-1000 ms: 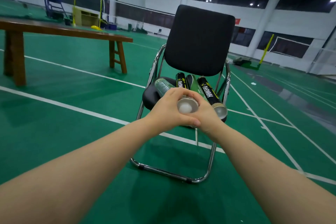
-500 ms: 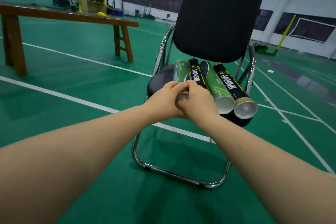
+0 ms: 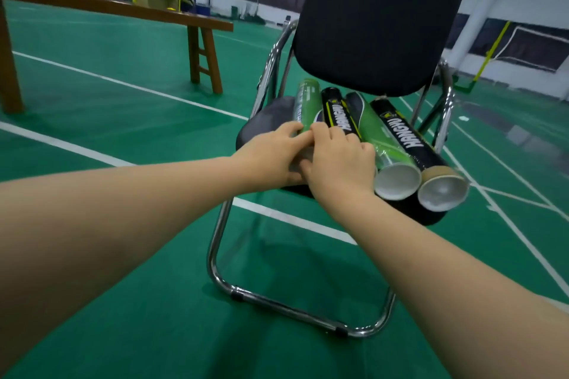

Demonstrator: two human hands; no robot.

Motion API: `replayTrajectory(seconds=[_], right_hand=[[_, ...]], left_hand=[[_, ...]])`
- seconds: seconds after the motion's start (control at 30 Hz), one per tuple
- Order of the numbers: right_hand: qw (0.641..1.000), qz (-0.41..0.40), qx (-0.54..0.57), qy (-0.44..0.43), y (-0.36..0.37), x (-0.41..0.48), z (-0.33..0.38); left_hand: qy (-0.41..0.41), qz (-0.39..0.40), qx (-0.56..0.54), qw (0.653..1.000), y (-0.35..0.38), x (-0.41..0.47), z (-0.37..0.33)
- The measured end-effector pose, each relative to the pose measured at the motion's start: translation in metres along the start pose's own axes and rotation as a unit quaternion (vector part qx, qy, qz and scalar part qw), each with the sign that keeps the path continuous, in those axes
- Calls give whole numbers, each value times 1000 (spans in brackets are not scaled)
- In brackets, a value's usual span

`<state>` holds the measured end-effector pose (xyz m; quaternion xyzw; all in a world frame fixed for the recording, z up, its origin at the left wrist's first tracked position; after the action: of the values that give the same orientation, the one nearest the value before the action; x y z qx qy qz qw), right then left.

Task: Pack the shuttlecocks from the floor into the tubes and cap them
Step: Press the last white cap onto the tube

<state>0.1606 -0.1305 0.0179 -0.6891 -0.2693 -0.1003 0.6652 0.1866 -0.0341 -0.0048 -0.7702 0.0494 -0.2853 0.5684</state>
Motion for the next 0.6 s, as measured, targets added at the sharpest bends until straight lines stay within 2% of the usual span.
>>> replayTrajectory(seconds=[0.17,0.33,0.43,0.5,0.6], right_hand=[[998,-39,50,-7,13,-9,-10],[995,-49,83,32,21,-14,-31],[994,-44,95,36,15,-21,-42],[993,-11,108,45,8,-22,-46],[993,19,106,48,-24,-15,-57]], left_hand=[[5,-49,-3,999,-2,-5,3],[-21,-112,-41,993,-9,-13,-8],[-71,-63,-24,995,-12,-11,-22],[-89,-37,-14,995,-19,-10,-32],[-89,-53,12,995,-57,-1,-49]])
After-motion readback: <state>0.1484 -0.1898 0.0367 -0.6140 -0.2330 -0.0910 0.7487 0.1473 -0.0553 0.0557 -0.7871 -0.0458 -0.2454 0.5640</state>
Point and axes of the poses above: each hand's wrist, its own x-axis towards the middle knuckle, its own y-axis out of the palm, z = x × y, the point moved 5 cm from there along x, towards the middle knuckle, and after that the axes turned 2 degrees about -x, right-handed, at the moved point
